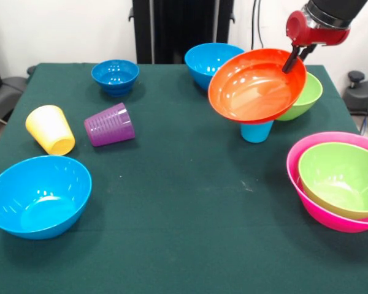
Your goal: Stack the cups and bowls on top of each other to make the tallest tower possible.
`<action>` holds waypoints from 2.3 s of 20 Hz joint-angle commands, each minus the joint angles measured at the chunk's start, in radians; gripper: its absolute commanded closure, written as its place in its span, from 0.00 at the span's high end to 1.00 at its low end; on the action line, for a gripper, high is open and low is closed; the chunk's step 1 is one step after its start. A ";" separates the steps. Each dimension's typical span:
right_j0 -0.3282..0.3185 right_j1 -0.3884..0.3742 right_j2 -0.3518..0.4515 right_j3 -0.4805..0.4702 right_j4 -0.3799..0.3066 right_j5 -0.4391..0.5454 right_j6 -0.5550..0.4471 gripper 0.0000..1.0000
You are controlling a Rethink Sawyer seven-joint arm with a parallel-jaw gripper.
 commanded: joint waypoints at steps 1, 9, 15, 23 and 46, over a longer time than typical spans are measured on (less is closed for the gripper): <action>0.013 0.032 0.031 -0.011 0.004 0.003 0.145 0.00; 0.005 0.031 0.040 -0.011 0.004 0.007 0.125 1.00; 0.006 0.033 0.040 -0.015 0.004 0.009 0.127 1.00; 0.008 0.037 0.037 -0.021 0.006 0.006 0.137 1.00; -0.020 0.052 0.060 -0.030 0.029 0.007 0.123 1.00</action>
